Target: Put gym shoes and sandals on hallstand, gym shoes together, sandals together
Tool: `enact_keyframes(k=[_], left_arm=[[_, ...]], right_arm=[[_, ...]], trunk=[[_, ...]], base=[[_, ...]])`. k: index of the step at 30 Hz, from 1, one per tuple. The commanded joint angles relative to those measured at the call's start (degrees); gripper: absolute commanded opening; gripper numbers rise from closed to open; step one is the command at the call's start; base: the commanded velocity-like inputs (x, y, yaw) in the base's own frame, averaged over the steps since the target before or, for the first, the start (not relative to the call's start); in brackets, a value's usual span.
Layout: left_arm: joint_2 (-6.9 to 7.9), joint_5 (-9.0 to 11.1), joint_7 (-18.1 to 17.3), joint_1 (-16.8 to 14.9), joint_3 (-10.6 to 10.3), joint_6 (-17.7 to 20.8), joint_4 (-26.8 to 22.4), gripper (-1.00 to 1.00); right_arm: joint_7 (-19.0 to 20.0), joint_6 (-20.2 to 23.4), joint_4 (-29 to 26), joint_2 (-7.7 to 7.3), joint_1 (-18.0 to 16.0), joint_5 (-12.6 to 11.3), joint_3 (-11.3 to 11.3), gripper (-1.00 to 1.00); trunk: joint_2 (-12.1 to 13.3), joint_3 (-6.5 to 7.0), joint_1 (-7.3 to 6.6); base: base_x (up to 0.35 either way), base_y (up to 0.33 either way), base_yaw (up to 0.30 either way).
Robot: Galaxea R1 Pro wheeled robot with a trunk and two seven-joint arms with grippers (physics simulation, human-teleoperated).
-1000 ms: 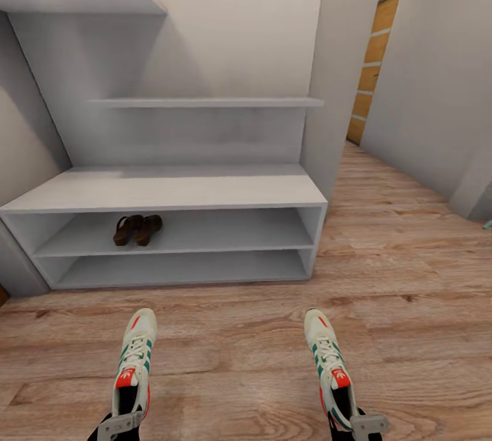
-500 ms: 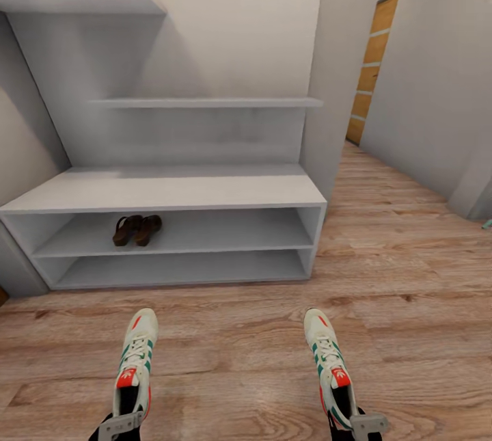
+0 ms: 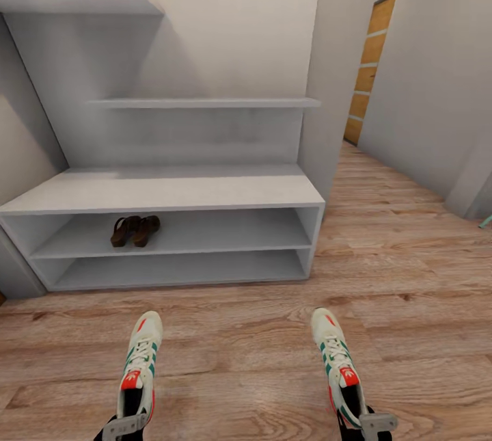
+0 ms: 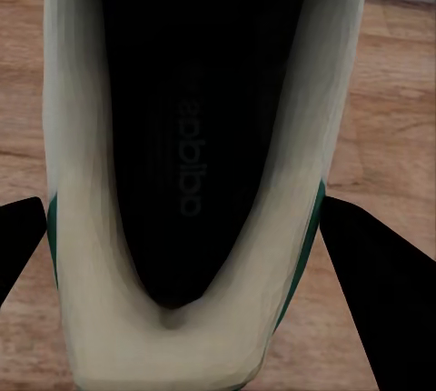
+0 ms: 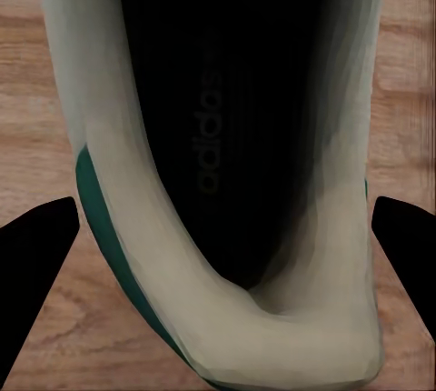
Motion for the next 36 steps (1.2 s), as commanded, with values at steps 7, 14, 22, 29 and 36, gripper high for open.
enact_keyframes(k=[7, 14, 22, 29, 36], left_arm=[[-0.19, -0.87, -0.42, -1.04, -0.75, 0.99, 0.03, -1.00], [-0.46, -2.84, 0.12, -8.33, -3.13, 10.41, 0.06, -1.00], [-0.42, -3.21, 0.13, -17.60, -3.54, 23.77, 0.08, -1.00], [-0.30, -4.69, 0.27, -26.24, -5.21, 34.33, 0.07, -1.00], [-0.44, -7.96, 3.20, -37.86, -6.52, 49.13, 0.59, -1.00]], right_arm=[[-0.28, -0.10, -0.04, -4.23, -0.04, 0.48, -0.37, -1.00], [-0.20, 0.20, -0.37, -10.14, -0.04, -6.16, -5.61, -1.00], [-0.05, 3.59, -1.91, -15.45, -0.04, -13.30, -13.12, -1.00], [0.08, 12.84, -3.45, -21.09, -0.04, -15.99, -23.30, -1.00], [0.12, 15.85, -7.83, -26.53, 0.03, -16.56, -41.82, -1.00]], trunk=[[-0.02, -0.05, -0.01], [-0.02, -0.05, -0.01], [-0.02, -0.05, -0.01], [-0.02, -0.05, -0.01], [-0.02, -0.05, -0.01]], base=[[0.000, 0.000, 0.000], [0.000, 0.000, 0.000], [0.000, 0.000, 0.000], [0.000, 0.000, 0.000], [0.000, 0.000, 0.000]])
